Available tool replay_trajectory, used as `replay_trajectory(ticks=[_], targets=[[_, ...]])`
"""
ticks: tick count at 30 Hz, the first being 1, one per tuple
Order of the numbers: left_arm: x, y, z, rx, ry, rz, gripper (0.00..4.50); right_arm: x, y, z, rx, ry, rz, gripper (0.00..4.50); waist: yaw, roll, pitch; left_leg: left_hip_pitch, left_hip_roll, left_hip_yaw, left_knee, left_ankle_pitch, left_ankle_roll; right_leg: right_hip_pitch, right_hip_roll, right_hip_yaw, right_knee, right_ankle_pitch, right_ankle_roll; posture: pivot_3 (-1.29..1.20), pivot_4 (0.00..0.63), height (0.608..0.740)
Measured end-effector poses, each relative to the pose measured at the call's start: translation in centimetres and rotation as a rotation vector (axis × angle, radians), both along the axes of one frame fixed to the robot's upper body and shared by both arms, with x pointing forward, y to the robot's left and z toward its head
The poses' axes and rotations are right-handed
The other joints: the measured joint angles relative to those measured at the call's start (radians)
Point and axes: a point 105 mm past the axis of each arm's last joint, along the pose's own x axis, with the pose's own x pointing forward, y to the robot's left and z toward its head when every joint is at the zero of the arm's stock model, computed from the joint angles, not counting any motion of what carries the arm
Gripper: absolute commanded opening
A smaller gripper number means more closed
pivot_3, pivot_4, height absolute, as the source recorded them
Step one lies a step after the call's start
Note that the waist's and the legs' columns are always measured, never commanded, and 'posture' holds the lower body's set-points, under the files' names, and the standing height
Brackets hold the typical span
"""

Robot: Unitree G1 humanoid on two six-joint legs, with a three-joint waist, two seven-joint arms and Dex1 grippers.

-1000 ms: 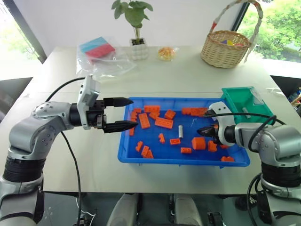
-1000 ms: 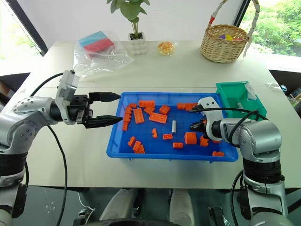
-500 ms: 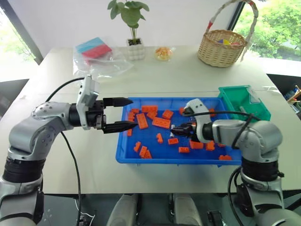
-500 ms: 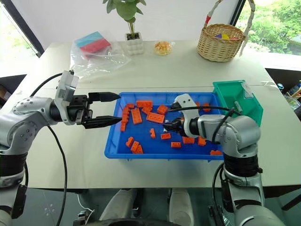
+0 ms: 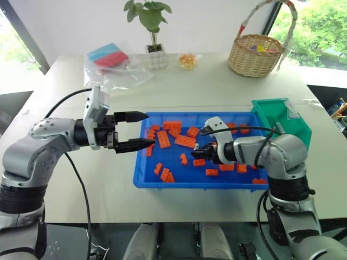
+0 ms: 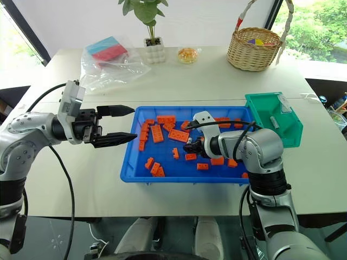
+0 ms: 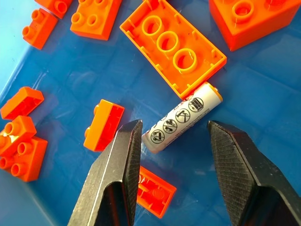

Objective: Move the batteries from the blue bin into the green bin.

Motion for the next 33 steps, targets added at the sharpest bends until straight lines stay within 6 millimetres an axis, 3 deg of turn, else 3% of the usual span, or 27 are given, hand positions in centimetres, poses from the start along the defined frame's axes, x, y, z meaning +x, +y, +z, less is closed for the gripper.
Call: replay_trajectory(ticks=[5,7,11,18,22,26,30,33], targets=[[0.1,0.0,0.0,-0.005,0.001,0.007,4.5,0.4,0.3,0.0,-0.009,-0.011,0.0,2.24,-0.002,0.0,0.0,0.0,0.0,0.0,0.0,0.0,0.0,0.0,0.0,0.0,0.0,0.0,0.0,0.0,0.15,0.702],[0.1,0.0,0.1,-0.008,0.001,0.009,4.5,0.6,0.3,0.0,-0.019,-0.021,-0.002,1.72,-0.002,0.0,0.0,0.0,0.0,0.0,0.0,0.0,0.0,0.0,0.0,0.0,0.0,0.0,0.0,0.0,0.15,0.702],[0.2,-0.1,0.2,-0.011,-0.004,0.012,4.5,1.1,0.0,-0.1,-0.04,-0.038,-0.012,0.04,-0.001,0.0,0.0,0.0,0.0,0.0,0.0,0.0,0.0,0.0,0.0,0.0,0.0,0.0,0.0,0.0,0.15,0.702],[0.3,-0.3,0.6,-0.022,-0.02,0.01,4.5,0.9,-0.5,-0.1,-0.064,-0.053,0.007,0.05,0.001,0.0,0.0,0.0,0.0,0.0,0.0,0.0,0.0,0.0,0.0,0.0,0.0,0.0,0.0,0.0,0.15,0.702],[0.3,-0.4,0.6,-0.025,-0.019,0.009,4.5,0.5,-2.0,0.5,-0.094,-0.06,0.001,0.05,0.003,0.0,0.0,0.0,0.0,0.0,0.0,0.0,0.0,0.001,0.0,0.0,0.0,0.0,0.0,0.0,0.15,0.702],[0.3,-0.5,0.6,-0.027,-0.018,0.001,4.5,0.9,-4.9,3.3,-0.06,-0.117,-0.069,0.05,0.003,0.0,0.0,0.0,0.0,0.0,0.0,0.0,0.0,0.0,0.0,0.0,0.0,0.0,0.0,0.0,0.15,0.702],[0.5,-0.5,0.5,-0.024,-0.011,-0.008,4.5,1.6,-11.4,9.3,-0.078,-0.296,-0.26,0.05,0.008,0.0,0.0,-0.001,0.0,0.0,0.0,0.0,0.0,0.001,-0.001,-0.001,-0.002,0.0,0.0,0.0,0.15,0.702],[0.7,-0.5,0.4,-0.026,-0.006,-0.012,4.5,1.3,-16.0,11.6,-0.108,-0.36,-0.406,0.05,0.006,-0.001,0.001,-0.001,0.0,0.001,-0.001,0.0,0.001,0.001,-0.001,-0.001,-0.002,0.0,0.0,0.0,0.15,0.702]])
